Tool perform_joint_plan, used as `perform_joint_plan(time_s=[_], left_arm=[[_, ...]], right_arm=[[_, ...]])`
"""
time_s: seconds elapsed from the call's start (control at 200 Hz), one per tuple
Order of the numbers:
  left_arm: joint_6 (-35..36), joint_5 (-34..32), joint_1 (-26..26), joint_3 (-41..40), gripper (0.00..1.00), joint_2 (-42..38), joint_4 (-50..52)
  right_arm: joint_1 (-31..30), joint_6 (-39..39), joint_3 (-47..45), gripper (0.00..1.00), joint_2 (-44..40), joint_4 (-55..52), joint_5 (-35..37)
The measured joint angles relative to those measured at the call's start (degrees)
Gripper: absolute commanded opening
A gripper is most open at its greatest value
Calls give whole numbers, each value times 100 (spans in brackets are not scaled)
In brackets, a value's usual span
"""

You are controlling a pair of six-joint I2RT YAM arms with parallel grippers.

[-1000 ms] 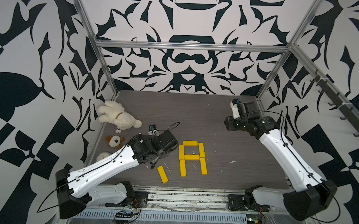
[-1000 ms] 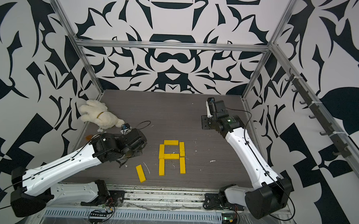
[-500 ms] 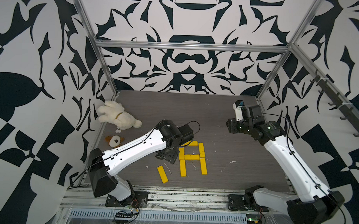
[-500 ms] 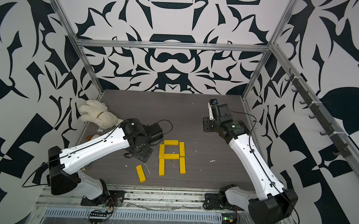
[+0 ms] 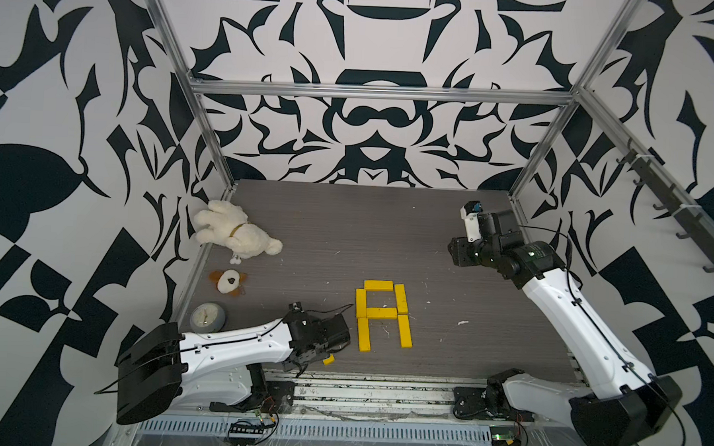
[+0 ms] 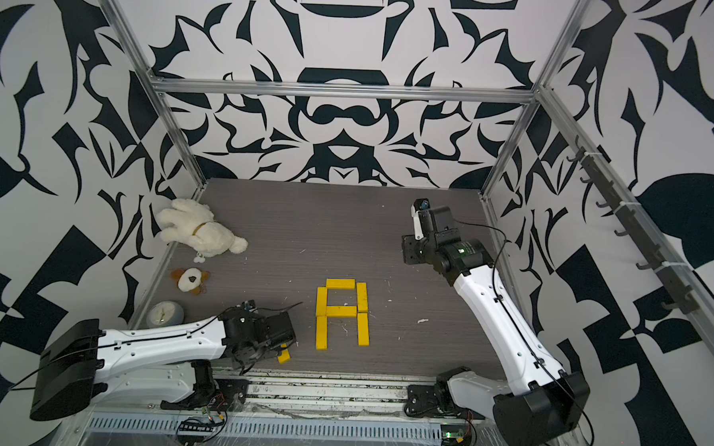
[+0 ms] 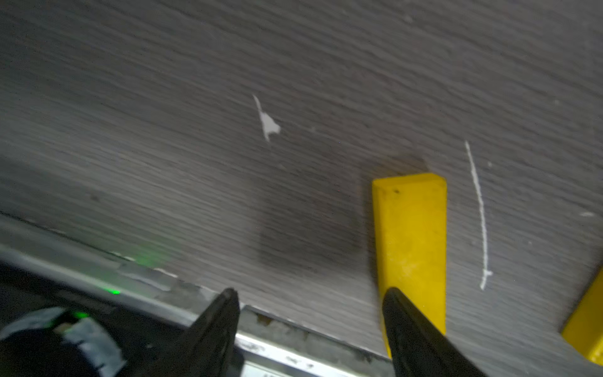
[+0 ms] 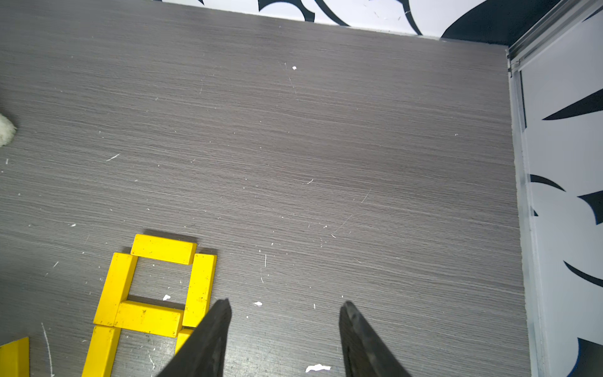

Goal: Assemble the number 8 with building blocks
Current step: Pick up the building block from the center of the board.

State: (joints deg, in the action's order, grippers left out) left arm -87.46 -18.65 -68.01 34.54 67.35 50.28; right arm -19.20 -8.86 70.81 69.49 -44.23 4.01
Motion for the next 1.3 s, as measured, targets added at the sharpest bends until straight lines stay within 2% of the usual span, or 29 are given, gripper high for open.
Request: perform_joint_plan(time_s=[0.105,0.26,0.455,0.895,1.3], left_arm=[[-793,-293,-313,240,72,348,-509],[-1364,-627,-431,767,72,938,-1128],[-1921,-741,-444,398,68,911,-1552],[-2096,-793,-450,531,69,671,-796],[-2074,-431,-498,61,70,852,-1106]], right_arm=[[0,-2,0,55,208,2,-37],[0,0,0,55,361,20,-66],[0,15,0,55,304,42,-55],[0,24,-72,55,258,81,-22],[0,24,-72,55,258,79,-11]])
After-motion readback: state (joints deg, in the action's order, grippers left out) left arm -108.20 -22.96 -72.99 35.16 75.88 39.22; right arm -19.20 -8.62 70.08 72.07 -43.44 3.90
